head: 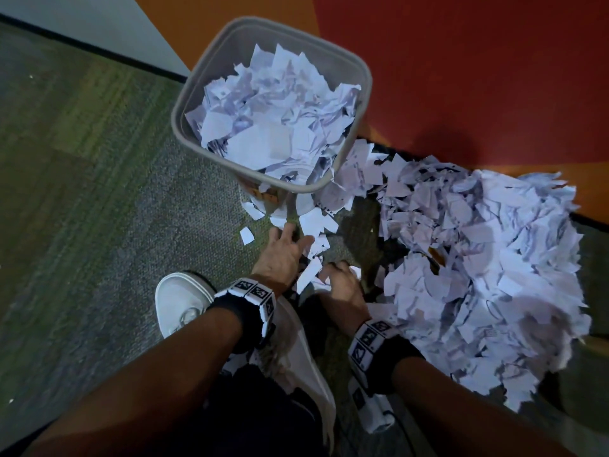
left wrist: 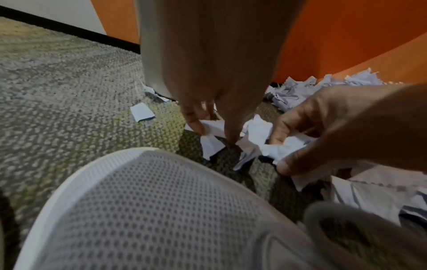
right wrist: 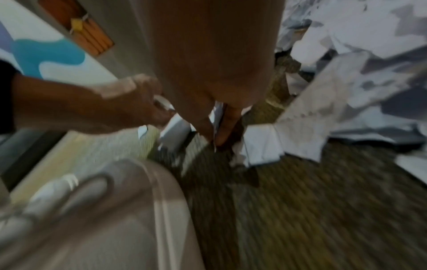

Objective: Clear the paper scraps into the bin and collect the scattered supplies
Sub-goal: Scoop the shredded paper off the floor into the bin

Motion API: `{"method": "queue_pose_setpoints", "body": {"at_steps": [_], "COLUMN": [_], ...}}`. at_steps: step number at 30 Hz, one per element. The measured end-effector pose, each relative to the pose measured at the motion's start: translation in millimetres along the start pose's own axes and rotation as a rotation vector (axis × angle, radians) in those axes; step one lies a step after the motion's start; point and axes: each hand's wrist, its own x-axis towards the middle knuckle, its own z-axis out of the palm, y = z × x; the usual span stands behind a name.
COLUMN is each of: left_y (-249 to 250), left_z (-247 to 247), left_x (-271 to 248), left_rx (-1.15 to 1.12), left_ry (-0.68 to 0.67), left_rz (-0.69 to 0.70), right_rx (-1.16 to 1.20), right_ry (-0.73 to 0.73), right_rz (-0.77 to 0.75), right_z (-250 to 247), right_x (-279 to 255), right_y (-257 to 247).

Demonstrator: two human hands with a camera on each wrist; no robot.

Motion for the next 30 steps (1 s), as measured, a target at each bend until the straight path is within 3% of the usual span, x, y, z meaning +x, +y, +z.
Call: {"method": "queue_pose_setpoints", "body": {"at_steps": [4,9,12,15,18,21,26,30], "left_y": [-8,-15,-26,-44,-60,-69,-83,-96], "left_z": [1,-11,-17,-15,-13,-21,-26,-31], "left_x": [9,4,0,4,8,12,36,48], "left_rx": [-0.204,-0.536,-0.601,-0.636,-0.521,-0.440,-0.267,-0.324], "left_ry": [0.077,0.234,0.331,0.377,0.466,0.493,0.340,0.365], "left_rz": [0.042,-0.044,-0.071,-0.191,-0.375,-0.505,-0.477,-0.442], "right_rx": [0.013,0.083,0.067,-0.019,-0.140,-0.264,-0.032,0.067], "right_ry": [0.066,0.099,0.113,0.115,0.062,0.152,0.261,0.227], "right_rz": [0.055,0.021,0.013,0.115,0.133,0.069,0.067,0.053], "right_z": [-17,-49,-56,-48,-37,-31,-23,-29], "right_x": [20,65,88,100,101,96,104,110], "right_y": [-8,-21,-27,-32,-39,-47,-51,-50]}}
